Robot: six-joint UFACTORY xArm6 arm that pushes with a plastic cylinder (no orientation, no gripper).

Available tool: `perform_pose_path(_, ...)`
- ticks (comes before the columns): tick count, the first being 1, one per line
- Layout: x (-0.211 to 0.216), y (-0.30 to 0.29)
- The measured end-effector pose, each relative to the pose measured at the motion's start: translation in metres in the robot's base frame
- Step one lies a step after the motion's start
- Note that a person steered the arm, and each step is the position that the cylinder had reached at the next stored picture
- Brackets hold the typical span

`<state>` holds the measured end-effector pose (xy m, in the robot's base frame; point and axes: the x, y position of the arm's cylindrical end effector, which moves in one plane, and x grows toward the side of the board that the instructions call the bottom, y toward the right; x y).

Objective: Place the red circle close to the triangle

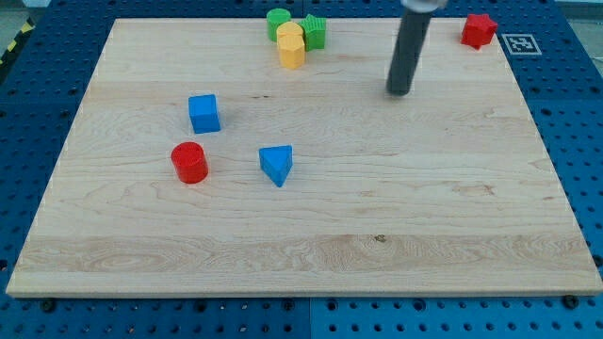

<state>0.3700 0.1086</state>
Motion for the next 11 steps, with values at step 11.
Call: perform_pose_path(11,0.119,-0.215)
